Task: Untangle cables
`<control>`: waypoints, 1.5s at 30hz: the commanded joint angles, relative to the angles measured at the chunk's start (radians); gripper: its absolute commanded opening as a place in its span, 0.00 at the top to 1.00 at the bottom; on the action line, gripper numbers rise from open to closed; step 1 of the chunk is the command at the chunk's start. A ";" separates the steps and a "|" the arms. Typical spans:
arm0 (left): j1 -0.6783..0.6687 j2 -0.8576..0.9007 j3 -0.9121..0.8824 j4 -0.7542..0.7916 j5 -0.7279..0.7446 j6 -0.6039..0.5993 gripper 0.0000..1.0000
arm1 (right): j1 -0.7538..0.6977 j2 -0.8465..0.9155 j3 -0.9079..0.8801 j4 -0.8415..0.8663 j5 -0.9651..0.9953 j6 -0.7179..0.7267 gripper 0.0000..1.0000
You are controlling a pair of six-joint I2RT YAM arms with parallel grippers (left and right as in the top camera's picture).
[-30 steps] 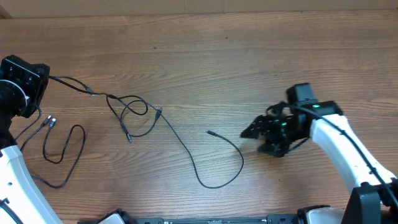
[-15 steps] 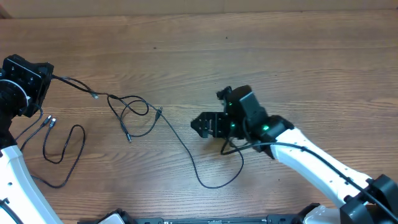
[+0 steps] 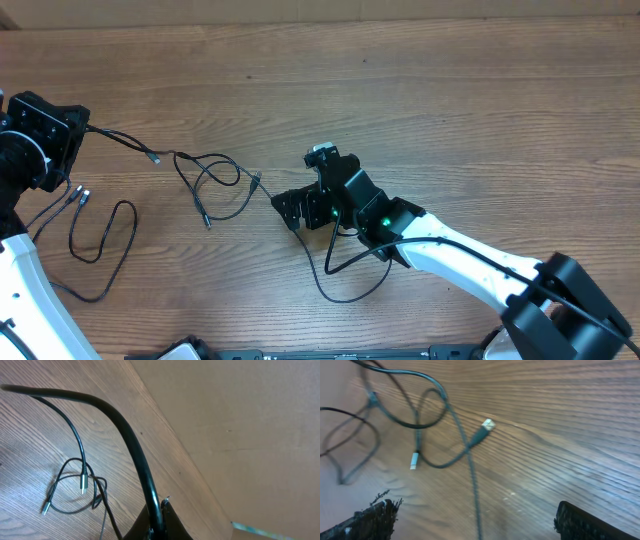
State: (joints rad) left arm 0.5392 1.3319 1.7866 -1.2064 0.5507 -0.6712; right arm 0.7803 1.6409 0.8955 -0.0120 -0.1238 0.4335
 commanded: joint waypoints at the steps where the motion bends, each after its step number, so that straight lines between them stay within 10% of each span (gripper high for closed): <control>1: 0.003 -0.005 0.010 0.002 0.019 0.021 0.96 | 0.000 0.041 -0.007 0.026 0.041 -0.024 0.00; 25: 0.003 -0.005 0.010 -0.001 0.019 0.021 0.96 | 0.032 0.232 -0.007 0.183 0.045 -0.024 0.13; 34: 0.003 -0.005 0.010 -0.001 0.019 0.021 0.95 | 0.032 0.246 -0.007 0.148 0.044 -0.024 0.45; 41: 0.003 -0.005 0.010 -0.002 0.019 0.021 0.96 | 0.032 0.251 -0.007 0.076 0.044 -0.023 0.96; 45: 0.004 -0.005 0.010 -0.001 0.018 0.021 0.96 | 0.019 0.243 -0.005 0.068 0.044 -0.023 0.96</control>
State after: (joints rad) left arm 0.5392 1.3319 1.7866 -1.2091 0.5537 -0.6712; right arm 0.8108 1.8828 0.8921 0.0589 -0.0887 0.4141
